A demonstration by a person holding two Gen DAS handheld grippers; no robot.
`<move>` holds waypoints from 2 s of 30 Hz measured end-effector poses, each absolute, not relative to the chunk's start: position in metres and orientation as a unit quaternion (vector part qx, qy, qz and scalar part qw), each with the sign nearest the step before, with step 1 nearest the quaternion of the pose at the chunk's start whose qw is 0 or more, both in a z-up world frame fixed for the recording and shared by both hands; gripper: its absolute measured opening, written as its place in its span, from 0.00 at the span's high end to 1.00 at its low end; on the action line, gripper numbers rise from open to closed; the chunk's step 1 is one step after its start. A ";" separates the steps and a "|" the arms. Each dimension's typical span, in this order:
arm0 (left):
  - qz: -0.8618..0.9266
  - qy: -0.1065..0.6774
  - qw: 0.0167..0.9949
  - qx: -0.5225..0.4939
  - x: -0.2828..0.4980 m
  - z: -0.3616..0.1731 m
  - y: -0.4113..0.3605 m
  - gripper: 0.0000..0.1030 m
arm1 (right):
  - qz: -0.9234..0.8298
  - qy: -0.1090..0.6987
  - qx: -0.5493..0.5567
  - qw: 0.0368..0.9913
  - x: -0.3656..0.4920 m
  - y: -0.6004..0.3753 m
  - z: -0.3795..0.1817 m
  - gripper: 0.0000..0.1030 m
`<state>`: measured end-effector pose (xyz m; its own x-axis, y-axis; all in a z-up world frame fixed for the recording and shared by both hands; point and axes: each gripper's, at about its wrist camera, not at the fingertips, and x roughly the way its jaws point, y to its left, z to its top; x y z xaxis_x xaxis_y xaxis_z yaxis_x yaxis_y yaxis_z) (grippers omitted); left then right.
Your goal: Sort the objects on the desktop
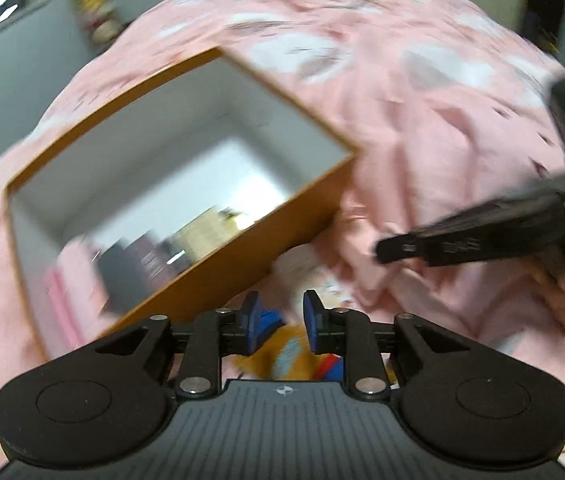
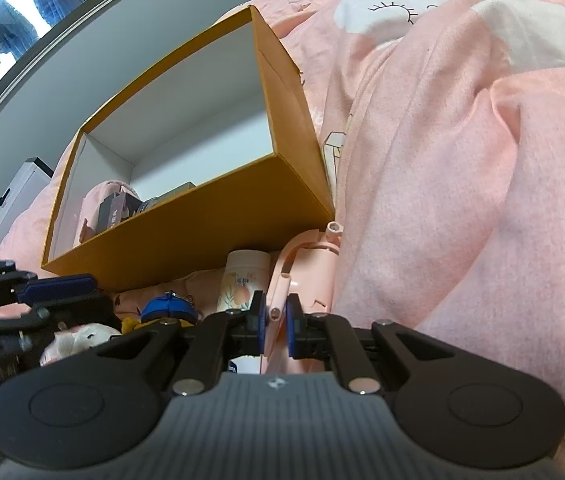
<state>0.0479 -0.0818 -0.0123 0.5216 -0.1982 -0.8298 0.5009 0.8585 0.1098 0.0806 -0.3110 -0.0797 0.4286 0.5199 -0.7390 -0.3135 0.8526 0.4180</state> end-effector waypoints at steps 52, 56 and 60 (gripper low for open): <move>-0.264 0.384 0.751 0.467 -0.006 -0.126 -0.134 0.45 | 0.254 0.478 0.122 0.832 0.083 -0.311 -0.087 0.89; -0.253 0.385 0.775 0.433 -0.012 -0.114 -0.123 0.58 | 0.254 0.478 0.122 0.832 0.083 -0.311 -0.087 0.89; -0.244 0.379 0.800 0.396 -0.009 -0.106 -0.120 0.69 | 0.254 0.478 0.122 0.832 0.083 -0.311 -0.087 0.89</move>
